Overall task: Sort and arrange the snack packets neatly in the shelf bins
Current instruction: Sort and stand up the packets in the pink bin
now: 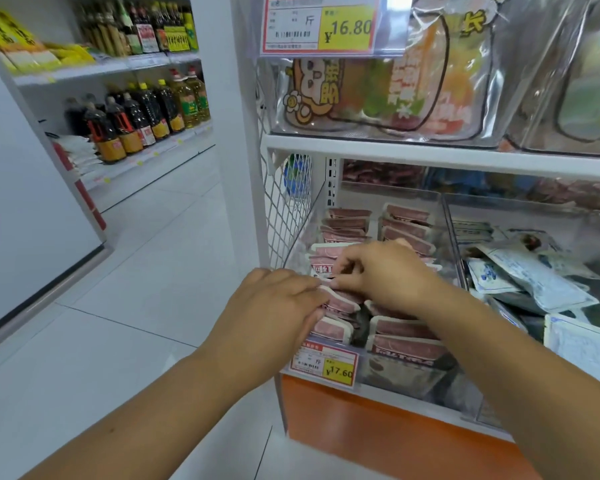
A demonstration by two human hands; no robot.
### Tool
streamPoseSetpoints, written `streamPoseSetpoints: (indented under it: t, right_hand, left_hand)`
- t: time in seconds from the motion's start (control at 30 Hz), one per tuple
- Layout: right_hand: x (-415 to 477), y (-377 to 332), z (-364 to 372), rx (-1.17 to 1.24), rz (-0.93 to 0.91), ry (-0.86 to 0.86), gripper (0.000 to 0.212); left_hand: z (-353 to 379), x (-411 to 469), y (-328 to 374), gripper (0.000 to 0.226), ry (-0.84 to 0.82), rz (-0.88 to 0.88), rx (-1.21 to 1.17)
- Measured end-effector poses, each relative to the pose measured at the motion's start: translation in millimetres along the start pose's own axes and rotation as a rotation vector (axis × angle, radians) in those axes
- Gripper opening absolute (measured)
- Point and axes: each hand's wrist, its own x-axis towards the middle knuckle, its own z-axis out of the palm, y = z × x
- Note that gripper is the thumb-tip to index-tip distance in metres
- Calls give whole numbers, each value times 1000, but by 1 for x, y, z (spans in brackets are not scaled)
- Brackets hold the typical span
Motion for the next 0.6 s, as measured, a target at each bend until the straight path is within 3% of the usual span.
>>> streamPoseSetpoints:
  t: [0.07, 0.13, 0.23, 0.33, 0.47, 0.6]
  right_hand:
    - [-3, 8, -17, 147, 24, -160, 38]
    - [-8, 11, -28, 105, 29, -219, 46]
    - [-10, 5, -21, -91, -10, -92, 33]
    - [-6, -3, -9, -126, -60, 5, 26]
    - [-3, -16, 1, 140, -28, 171, 24]
    - [0, -18, 4, 160, 1, 9, 24]
  left_hand:
    - [-1, 2, 2, 30, -23, 2, -3]
    - [-1, 0, 2, 30, -17, 3, -18]
    - [-1, -3, 1, 37, 25, 45, 1]
    - [5, -5, 6, 35, 29, 100, -5]
    - [21, -7, 11, 41, -98, 156, 7]
    - [13, -8, 14, 36, -97, 81, -130]
